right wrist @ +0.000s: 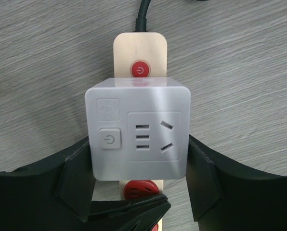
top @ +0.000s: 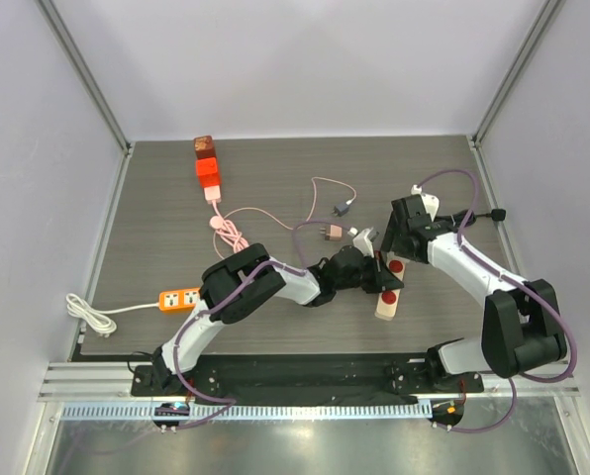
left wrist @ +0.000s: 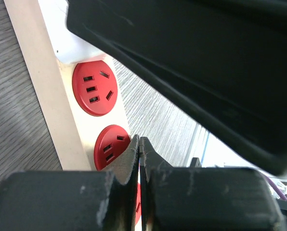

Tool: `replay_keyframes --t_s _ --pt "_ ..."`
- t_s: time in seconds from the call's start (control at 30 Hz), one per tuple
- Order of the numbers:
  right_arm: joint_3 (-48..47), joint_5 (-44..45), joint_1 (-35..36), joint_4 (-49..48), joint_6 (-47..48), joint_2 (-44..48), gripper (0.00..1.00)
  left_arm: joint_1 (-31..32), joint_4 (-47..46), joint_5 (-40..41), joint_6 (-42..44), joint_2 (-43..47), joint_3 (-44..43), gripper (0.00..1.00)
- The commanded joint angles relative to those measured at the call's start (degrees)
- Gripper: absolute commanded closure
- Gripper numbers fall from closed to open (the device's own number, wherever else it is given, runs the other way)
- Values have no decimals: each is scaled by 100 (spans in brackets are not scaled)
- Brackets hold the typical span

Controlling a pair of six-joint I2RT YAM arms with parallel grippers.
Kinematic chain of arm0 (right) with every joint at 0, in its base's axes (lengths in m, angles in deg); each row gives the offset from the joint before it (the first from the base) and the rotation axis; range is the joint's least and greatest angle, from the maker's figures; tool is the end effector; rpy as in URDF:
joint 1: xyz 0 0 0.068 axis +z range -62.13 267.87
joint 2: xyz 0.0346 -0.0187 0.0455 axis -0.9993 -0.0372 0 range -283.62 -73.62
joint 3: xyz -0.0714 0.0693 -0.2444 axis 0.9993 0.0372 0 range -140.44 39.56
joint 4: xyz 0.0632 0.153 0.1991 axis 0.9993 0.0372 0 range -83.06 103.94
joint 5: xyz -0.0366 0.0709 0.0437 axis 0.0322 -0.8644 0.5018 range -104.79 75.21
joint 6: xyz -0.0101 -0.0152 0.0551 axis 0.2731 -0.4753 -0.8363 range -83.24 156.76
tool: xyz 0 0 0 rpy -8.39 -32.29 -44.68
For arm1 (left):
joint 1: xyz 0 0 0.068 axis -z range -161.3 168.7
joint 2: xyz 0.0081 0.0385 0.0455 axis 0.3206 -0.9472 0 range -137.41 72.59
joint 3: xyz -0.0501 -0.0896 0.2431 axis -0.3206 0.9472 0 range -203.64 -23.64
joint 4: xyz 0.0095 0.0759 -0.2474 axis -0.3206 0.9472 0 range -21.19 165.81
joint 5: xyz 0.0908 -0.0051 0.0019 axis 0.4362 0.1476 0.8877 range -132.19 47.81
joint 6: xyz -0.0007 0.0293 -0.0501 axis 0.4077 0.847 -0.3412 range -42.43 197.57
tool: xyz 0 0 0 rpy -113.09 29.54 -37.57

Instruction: Pull the plug off the socket

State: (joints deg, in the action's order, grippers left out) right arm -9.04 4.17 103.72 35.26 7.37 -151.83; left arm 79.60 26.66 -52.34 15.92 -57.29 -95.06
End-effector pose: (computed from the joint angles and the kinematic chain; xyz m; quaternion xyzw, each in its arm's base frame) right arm 0.2620 0.0603 0.1993 0.1569 0.9360 -0.0413 0.3124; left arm 0.2230 -0.4157 0.1016 0.0478 0.7975 -0.5578 0.2250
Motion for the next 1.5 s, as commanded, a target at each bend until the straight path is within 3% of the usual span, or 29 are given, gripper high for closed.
replay_keyframes --t_s 0.0,0.17,0.27,0.33,0.37,0.4,0.5,0.8,1.13,1.27,1.33,1.43,1.47 --pt "-150 109 -92 -203 152 -80 28 -79 989 497 197 -301 277 100" --pt "-168 -15 -92 -239 275 -54 23 -105 998 471 48 -406 225 100" --pt "-124 20 -91 -274 319 -1 31 -140 1024 409 -92 -520 164 100" --pt "-97 2 -92 -327 328 69 42 -158 1121 435 -128 -555 137 100" --pt "-88 2 -83 -335 346 96 52 -158 1226 496 -172 -547 128 100" --pt "-88 11 -91 -335 337 139 70 -158 1262 514 -207 -555 111 100" --pt "-19 81 -91 -353 311 271 99 -158 1402 532 -304 -608 67 100" --pt "359 1241 330 -573 469 1229 99 -167 1552 532 -427 -837 5 100" --pt "141 925 348 -345 232 1151 99 -219 1288 251 -331 -820 -39 100" --pt "-193 777 339 -177 205 1089 99 -219 1131 207 160 -399 84 99" --pt "-317 680 339 -134 214 1098 99 -219 973 242 424 -4 286 92" --pt "-387 486 339 -107 240 1098 99 -219 780 365 995 480 592 66" --pt "-413 416 348 -98 258 1098 99 -228 692 434 1136 812 724 52"
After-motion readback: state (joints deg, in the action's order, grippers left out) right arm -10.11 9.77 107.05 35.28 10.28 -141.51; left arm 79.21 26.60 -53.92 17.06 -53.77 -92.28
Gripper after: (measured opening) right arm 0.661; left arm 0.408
